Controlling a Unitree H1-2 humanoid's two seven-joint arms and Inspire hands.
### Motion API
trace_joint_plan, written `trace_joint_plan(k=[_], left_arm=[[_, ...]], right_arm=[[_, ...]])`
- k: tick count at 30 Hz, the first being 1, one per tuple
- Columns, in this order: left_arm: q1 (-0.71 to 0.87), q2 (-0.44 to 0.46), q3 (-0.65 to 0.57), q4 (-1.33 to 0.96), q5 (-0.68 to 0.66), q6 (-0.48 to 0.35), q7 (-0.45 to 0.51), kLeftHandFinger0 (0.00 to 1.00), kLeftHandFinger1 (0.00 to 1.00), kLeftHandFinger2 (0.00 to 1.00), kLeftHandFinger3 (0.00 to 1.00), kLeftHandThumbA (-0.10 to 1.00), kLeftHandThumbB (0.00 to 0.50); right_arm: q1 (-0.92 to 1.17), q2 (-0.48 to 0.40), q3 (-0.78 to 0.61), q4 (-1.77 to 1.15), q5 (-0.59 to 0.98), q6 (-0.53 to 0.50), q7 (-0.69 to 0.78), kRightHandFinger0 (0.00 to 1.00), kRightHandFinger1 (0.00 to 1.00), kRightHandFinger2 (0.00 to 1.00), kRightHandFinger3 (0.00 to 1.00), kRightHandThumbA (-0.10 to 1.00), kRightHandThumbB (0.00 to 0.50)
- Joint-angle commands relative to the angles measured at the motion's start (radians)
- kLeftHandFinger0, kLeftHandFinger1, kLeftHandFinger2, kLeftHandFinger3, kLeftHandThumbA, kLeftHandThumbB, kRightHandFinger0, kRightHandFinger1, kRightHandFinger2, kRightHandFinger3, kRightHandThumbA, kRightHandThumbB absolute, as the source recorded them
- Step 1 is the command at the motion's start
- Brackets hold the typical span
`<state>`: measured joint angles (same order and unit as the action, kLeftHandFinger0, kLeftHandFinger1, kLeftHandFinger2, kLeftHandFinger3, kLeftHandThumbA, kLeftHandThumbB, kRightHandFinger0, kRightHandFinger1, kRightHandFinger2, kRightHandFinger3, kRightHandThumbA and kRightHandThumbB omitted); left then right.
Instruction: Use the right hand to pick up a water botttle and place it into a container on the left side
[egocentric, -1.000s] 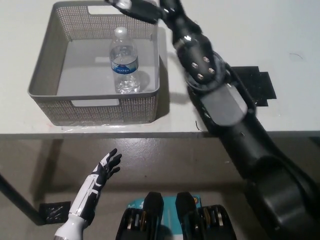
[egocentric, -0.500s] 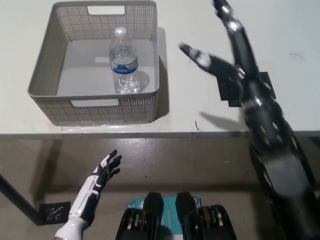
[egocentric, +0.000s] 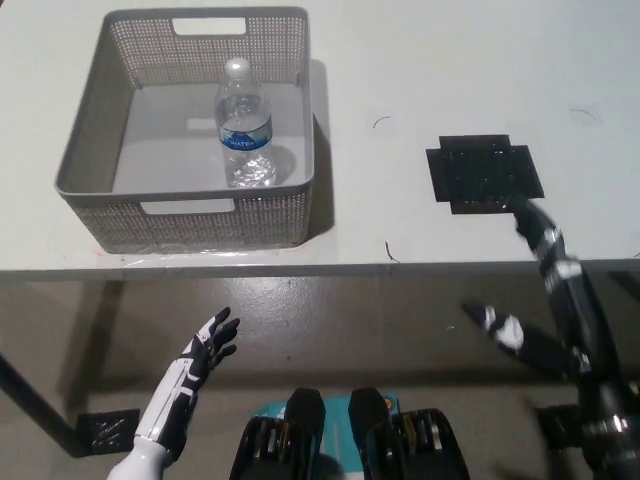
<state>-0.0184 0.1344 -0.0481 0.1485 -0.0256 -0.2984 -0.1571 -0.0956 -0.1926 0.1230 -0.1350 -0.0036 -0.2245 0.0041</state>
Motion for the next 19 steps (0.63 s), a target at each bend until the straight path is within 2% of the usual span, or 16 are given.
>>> trace_joint_plan(k=[1, 5, 6, 7, 11, 12, 19], left_arm=[[-0.012, 0.007, 0.010, -0.019, 0.000, -0.012, 0.005, 1.00, 1.00, 1.00, 1.00, 1.00, 0.192], [-0.011, 0.005, 0.014, -0.019, -0.002, -0.013, 0.005, 1.00, 1.00, 1.00, 1.00, 1.00, 0.195], [-0.014, 0.003, 0.019, -0.017, -0.003, -0.015, 0.008, 1.00, 1.00, 1.00, 1.00, 1.00, 0.195], [-0.017, 0.003, 0.021, -0.017, -0.007, -0.013, 0.007, 1.00, 1.00, 1.00, 1.00, 1.00, 0.196], [-0.027, 0.003, 0.026, -0.012, -0.008, -0.017, 0.008, 1.00, 1.00, 1.00, 1.00, 1.00, 0.194], [-0.026, 0.003, 0.030, -0.012, -0.013, -0.018, 0.008, 1.00, 1.00, 1.00, 1.00, 1.00, 0.185], [-0.029, 0.006, 0.039, -0.013, -0.031, -0.015, 0.002, 1.00, 1.00, 1.00, 1.00, 1.00, 0.167]], right_arm=[[0.013, -0.008, -0.001, 0.038, 0.053, -0.064, 0.064, 1.00, 1.00, 1.00, 1.00, 0.94, 0.479], [0.019, -0.004, -0.005, 0.066, 0.051, -0.079, 0.075, 1.00, 1.00, 1.00, 1.00, 0.93, 0.476], [0.019, -0.001, -0.007, 0.096, 0.047, -0.080, 0.076, 1.00, 1.00, 1.00, 1.00, 0.90, 0.456], [0.017, 0.003, -0.006, 0.122, 0.047, -0.083, 0.077, 1.00, 1.00, 1.00, 1.00, 0.93, 0.461], [0.008, 0.011, -0.012, 0.151, 0.058, -0.091, 0.089, 1.00, 1.00, 1.00, 1.00, 0.93, 0.448], [0.003, 0.018, -0.013, 0.171, 0.071, -0.085, 0.094, 1.00, 1.00, 1.00, 1.00, 0.95, 0.473], [-0.010, 0.037, -0.023, 0.228, 0.138, -0.055, 0.131, 1.00, 1.00, 1.00, 1.00, 0.95, 0.487]])
